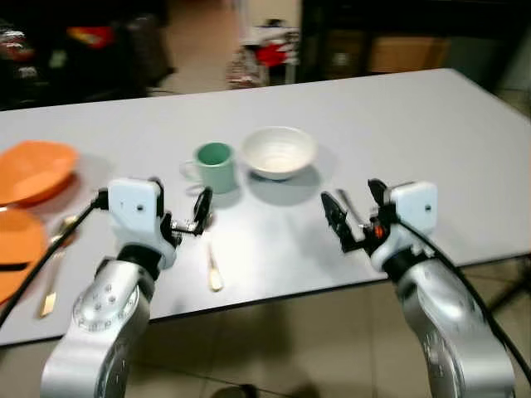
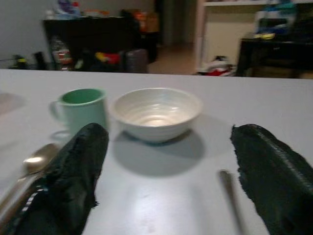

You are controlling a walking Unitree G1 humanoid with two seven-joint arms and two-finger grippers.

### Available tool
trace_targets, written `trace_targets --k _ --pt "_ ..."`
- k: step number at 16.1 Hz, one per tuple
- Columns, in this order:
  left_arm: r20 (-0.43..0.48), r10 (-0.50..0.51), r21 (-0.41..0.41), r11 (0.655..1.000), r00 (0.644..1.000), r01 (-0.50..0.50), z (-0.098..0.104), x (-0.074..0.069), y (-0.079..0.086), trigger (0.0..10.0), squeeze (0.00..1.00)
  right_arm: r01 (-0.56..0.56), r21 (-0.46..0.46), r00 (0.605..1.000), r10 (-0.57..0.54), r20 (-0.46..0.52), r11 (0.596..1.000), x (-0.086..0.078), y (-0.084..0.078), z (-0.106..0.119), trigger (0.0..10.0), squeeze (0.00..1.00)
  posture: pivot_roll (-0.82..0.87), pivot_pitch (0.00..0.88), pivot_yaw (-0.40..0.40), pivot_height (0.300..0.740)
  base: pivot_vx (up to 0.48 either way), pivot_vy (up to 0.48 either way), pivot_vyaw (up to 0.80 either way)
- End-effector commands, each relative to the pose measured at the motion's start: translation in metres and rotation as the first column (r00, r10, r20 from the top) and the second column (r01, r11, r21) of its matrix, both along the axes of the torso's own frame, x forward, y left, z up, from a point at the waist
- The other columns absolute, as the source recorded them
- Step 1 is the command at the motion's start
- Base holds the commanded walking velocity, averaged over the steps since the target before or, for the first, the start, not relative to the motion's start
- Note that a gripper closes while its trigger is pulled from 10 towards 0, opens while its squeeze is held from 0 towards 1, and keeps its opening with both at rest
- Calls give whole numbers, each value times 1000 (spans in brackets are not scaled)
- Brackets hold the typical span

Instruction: Setting the table

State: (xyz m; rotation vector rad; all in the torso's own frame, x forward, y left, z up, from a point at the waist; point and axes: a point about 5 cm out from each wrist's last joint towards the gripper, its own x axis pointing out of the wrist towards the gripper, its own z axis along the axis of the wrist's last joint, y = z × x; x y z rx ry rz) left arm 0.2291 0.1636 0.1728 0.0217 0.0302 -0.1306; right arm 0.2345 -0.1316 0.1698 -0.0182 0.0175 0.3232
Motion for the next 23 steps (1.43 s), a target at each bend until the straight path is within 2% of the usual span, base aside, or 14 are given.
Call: trace_targets --k 1,4,8,14,16,23 --pt "-7 11 7 1000 1000 -11 -2 -1 0 10000 0 10 9 1000 -11 10 1000 -2 0 4 10000 1000 -104 0 75 740 0 0 800" --pt "22 29 36 999 999 -30 2 2 1 10000 0 47 35 999 -47 14 998 6 -1 8 10000 1000 -106 0 53 740 0 0 800" --pt "17 13 33 999 1000 -14 1 0 -2 10000 0 45 14 999 -45 6 999 14 -4 7 10000 1000 -103 0 43 740 0 0 800" --pt "25 -2 17 1000 1000 2 3 1 -3 10000 0 36 25 999 -36 -25 999 13 -3 1 10000 1000 -98 0 39 740 0 0 800" --pt "24 -2 16 1000 1000 1 3 3 -4 10000 0 28 24 999 -27 -21 999 14 -2 1 10000 1000 -98 0 37 740 0 300 703" --pt "20 -1 15 1000 1000 0 3 6 -2 10000 0 73 -10 996 -73 -42 997 15 -5 -4 10000 1000 -103 0 43 740 0 322 0"
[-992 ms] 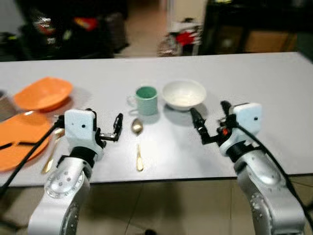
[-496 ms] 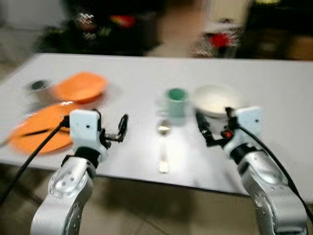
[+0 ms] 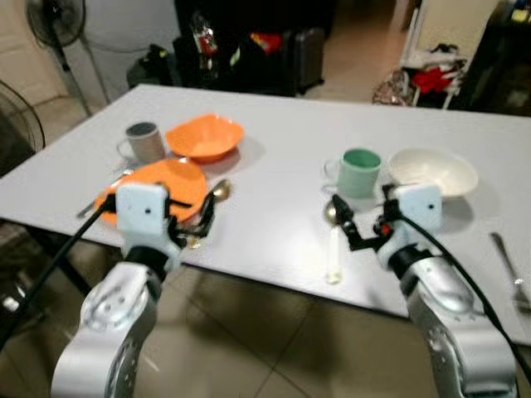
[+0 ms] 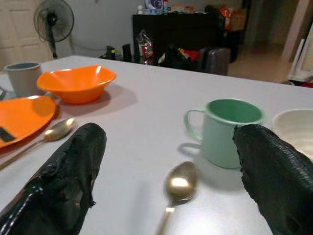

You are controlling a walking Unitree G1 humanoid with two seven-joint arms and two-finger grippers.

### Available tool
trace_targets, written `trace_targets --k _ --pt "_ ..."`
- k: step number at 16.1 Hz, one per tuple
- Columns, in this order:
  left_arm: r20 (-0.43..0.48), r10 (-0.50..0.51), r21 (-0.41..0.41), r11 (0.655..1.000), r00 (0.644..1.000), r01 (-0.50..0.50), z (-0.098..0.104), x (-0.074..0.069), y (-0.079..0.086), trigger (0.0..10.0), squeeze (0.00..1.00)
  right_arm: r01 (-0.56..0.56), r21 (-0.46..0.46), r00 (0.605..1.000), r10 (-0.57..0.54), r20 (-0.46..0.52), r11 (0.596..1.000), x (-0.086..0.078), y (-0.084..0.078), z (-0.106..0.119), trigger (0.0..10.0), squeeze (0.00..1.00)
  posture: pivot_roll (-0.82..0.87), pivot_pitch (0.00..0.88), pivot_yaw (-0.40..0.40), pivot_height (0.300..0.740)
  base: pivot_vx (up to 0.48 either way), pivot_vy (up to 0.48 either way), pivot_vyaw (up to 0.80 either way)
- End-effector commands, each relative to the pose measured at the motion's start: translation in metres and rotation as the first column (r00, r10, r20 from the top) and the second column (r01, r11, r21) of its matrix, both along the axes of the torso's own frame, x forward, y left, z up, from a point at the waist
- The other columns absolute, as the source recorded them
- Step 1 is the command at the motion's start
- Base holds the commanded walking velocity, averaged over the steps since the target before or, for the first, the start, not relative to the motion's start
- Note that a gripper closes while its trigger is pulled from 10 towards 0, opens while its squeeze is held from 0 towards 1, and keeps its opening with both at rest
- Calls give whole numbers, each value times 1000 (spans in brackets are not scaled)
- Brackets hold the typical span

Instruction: Setting the table

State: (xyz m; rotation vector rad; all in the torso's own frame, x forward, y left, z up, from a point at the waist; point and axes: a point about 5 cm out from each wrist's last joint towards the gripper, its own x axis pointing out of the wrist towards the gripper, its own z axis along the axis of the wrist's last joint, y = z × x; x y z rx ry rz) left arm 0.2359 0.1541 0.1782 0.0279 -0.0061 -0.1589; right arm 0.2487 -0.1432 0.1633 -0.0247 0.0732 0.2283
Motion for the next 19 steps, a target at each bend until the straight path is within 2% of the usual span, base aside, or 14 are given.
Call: trace_targets --k 1,9,19 --pt "-16 27 11 1000 1000 -27 -2 -1 7 10000 0 -22 9 1000 22 12 1000 0 7 3 10000 1000 -101 0 42 740 0 322 0" --pt "-15 42 19 999 999 -42 -1 -3 12 10000 0 -1 -28 1000 2 29 1000 4 9 4 10000 1000 -84 0 26 740 0 324 0" --pt "-34 35 40 999 999 -34 -1 0 16 10000 0 25 9 999 -26 21 1000 3 11 1 10000 1000 -69 0 61 740 0 323 0"
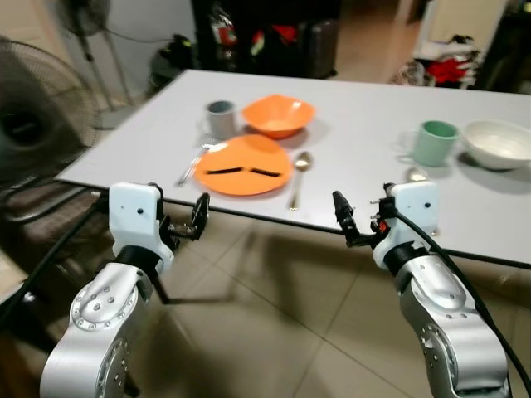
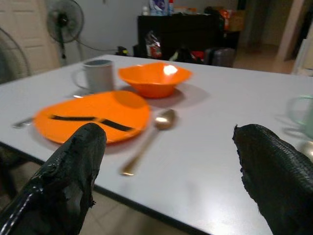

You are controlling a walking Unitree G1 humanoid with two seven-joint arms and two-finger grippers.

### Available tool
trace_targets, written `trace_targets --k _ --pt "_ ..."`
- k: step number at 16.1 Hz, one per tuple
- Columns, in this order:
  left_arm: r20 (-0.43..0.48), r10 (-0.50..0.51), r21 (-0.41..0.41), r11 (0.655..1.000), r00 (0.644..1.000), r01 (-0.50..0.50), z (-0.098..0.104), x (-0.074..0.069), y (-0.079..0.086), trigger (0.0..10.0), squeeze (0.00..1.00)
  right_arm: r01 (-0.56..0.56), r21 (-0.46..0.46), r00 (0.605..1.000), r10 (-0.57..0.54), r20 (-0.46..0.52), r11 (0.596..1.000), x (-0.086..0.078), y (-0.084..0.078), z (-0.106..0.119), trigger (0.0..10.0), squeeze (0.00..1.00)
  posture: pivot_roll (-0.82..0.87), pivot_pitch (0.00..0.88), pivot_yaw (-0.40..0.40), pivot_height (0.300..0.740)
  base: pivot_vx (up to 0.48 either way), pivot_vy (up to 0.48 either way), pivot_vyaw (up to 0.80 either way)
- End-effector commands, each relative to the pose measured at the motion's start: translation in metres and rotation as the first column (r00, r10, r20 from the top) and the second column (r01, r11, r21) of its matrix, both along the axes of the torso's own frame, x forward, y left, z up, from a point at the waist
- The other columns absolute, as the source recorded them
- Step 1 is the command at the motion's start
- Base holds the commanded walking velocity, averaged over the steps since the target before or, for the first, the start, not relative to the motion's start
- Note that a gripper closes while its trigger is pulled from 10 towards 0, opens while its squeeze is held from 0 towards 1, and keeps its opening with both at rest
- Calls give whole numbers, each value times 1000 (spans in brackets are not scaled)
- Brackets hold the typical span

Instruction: Setting the table

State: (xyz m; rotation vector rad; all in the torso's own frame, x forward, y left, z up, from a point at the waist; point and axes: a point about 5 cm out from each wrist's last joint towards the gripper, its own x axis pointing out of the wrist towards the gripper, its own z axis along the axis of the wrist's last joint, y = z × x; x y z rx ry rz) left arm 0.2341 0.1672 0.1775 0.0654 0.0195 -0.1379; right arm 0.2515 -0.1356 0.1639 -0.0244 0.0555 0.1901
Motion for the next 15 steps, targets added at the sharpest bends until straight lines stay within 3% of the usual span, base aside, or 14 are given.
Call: trace_targets --k 1,4,15 --pt "-11 14 8 1000 1000 -14 0 2 4 10000 0 -27 12 1000 27 1 1000 2 5 0 10000 1000 -55 0 61 740 0 322 0" --pt "-10 17 19 1000 1000 -17 1 2 7 10000 0 -41 20 999 41 -3 999 3 8 -2 10000 1000 -42 0 68 740 0 321 0" --pt "-1 5 43 999 1000 -5 8 9 13 10000 0 -38 54 999 38 12 998 11 13 -3 10000 1000 -37 0 96 740 0 320 800"
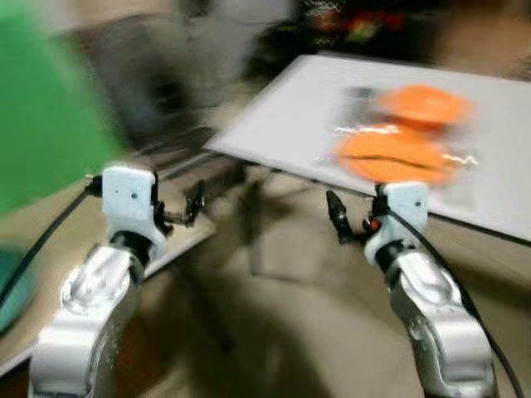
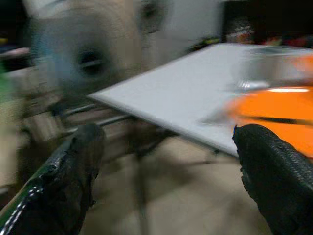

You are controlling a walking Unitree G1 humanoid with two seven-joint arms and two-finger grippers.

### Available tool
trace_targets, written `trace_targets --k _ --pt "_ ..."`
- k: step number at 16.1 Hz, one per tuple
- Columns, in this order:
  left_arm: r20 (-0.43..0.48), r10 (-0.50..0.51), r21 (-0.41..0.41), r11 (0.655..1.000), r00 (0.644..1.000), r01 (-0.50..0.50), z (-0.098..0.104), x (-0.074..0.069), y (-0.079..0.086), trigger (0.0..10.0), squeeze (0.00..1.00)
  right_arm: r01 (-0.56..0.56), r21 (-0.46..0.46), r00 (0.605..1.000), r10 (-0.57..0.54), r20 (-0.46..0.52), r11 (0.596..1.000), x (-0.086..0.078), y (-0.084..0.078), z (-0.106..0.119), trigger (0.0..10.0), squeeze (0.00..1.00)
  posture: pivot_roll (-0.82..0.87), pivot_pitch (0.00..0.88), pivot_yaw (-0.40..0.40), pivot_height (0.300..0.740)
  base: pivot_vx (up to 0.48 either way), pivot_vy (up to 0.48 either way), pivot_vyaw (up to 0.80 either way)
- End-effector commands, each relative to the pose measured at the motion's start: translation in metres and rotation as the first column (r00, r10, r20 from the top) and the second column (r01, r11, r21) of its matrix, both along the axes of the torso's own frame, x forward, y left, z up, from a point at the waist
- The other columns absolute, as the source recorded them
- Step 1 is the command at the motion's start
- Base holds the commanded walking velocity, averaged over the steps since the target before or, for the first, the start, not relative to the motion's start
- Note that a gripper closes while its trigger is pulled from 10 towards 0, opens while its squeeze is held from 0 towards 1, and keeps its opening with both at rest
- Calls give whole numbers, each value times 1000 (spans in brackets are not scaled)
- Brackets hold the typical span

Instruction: Setting the table

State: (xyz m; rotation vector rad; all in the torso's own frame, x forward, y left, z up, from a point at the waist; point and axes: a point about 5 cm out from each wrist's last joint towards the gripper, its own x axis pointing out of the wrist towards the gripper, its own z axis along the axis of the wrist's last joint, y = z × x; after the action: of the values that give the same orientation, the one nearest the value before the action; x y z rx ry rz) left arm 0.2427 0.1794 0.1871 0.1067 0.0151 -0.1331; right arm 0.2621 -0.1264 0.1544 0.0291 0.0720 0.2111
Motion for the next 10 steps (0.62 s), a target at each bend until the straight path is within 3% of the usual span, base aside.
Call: trace_targets --k 1,10 --pt "-8 1 2 1000 1000 -1 -1 1 1 10000 0 -19 3 999 19 34 1000 1 4 7 10000 1000 -33 0 93 740 0 322 800" --pt "-4 16 -9 1000 1000 -16 -1 -4 1 10000 0 -67 -22 997 67 29 998 9 5 5 10000 1000 -25 0 88 740 0 285 800"
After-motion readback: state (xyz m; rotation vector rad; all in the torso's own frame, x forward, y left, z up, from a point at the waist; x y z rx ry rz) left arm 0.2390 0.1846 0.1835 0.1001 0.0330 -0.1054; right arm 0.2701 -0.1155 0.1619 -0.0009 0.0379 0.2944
